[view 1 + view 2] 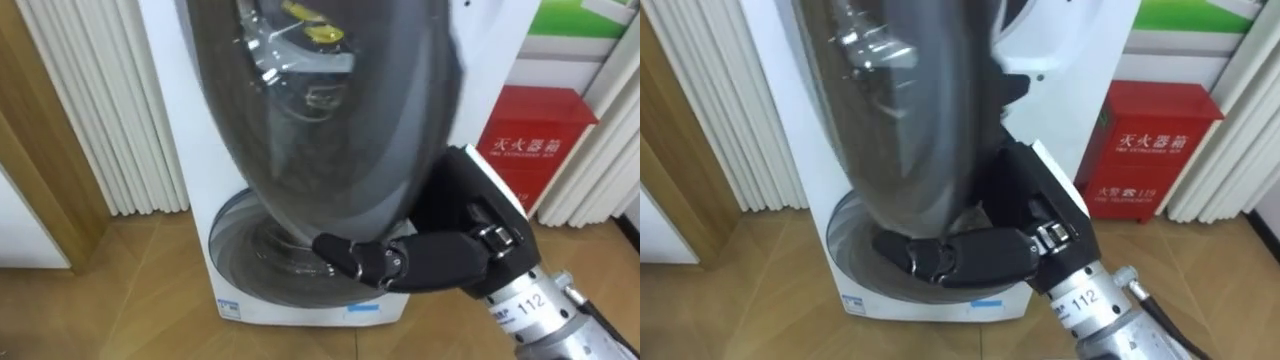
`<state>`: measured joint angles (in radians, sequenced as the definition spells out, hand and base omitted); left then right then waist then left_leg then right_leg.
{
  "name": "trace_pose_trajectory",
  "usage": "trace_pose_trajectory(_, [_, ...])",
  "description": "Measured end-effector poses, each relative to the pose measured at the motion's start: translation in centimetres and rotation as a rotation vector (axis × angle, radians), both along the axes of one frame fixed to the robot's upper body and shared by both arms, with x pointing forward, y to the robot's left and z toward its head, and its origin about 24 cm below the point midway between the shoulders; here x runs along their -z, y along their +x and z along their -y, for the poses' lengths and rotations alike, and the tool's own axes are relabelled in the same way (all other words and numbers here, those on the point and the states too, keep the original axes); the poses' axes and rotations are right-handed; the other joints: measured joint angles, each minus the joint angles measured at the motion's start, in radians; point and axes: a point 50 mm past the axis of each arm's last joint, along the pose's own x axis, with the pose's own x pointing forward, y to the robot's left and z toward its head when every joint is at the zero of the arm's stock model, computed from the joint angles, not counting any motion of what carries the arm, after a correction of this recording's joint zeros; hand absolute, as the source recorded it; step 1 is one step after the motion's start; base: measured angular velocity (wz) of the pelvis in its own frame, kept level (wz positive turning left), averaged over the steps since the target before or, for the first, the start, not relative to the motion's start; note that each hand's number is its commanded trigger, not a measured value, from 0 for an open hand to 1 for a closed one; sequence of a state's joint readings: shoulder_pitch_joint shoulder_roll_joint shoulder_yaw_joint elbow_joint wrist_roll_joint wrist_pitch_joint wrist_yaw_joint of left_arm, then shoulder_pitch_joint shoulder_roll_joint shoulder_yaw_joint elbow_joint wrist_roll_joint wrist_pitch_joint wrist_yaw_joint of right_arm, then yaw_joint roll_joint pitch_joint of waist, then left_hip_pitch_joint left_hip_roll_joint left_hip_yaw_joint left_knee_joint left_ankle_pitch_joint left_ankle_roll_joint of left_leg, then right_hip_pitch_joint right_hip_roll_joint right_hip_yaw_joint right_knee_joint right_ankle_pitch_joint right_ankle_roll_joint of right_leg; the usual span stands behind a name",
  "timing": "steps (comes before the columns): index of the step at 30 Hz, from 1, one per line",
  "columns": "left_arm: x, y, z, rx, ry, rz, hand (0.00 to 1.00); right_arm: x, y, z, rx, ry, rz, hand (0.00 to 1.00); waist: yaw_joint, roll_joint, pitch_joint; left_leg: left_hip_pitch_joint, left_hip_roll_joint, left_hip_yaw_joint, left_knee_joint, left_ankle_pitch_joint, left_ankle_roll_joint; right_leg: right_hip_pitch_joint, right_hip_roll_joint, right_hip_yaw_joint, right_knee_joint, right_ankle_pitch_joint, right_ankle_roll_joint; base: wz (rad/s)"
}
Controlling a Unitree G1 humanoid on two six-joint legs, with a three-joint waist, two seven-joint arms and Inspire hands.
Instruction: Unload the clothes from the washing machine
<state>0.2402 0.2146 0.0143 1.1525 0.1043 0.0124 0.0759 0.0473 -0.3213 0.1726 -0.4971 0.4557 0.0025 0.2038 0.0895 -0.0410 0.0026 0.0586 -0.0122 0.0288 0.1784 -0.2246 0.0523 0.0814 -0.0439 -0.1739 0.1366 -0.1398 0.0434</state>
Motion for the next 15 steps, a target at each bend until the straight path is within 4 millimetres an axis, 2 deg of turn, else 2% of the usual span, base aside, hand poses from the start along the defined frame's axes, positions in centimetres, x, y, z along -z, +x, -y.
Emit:
trace_pose_trajectory(4, [0.0,0.0,0.1,-0.002,-0.005,0.001,0.00,-0.2,0.0,-0.3,-0.018,-0.051,0.020,0.00,0.003,-0.005,-0.0005,-0.001,0.002,0.001,0.003,0.000,-0.001,-0.002,0.002,0.003,0.001,0.000,0.000,-0.04])
trace_pose_trajectory(8, [-0.1,0.5,-0.1,0.008,0.001,0.015,0.00,-0.3,0.1,-0.5,-0.035,-0.079,0.024,0.00,0.032,-0.015,-0.0039,-0.009,0.006,0.005,-0.007,0.005,-0.008,-0.025,0.004,0.007,0.019,-0.001,-0.004,-0.10])
trace_pose_trajectory(13, [-0.1,0.6,-0.3,0.023,0.003,0.002,0.00,-0.8,0.2,-2.0,-0.094,-0.121,0.050,0.00,0.042,-0.023,-0.0039,-0.016,0.018,0.004,-0.006,0.013,-0.022,-0.032,0.015,-0.001,0.018,0.005,-0.016,-0.01])
trace_pose_trajectory(15, [0.0,0.9,-0.1,0.059,-0.001,-0.002,0.00,-0.8,0.1,-3.2,-0.148,-0.135,0.060,0.00,0.052,-0.025,-0.0037,-0.017,0.022,-0.006,-0.007,0.019,-0.030,-0.031,0.017,-0.021,0.021,0.002,-0.026,0.11])
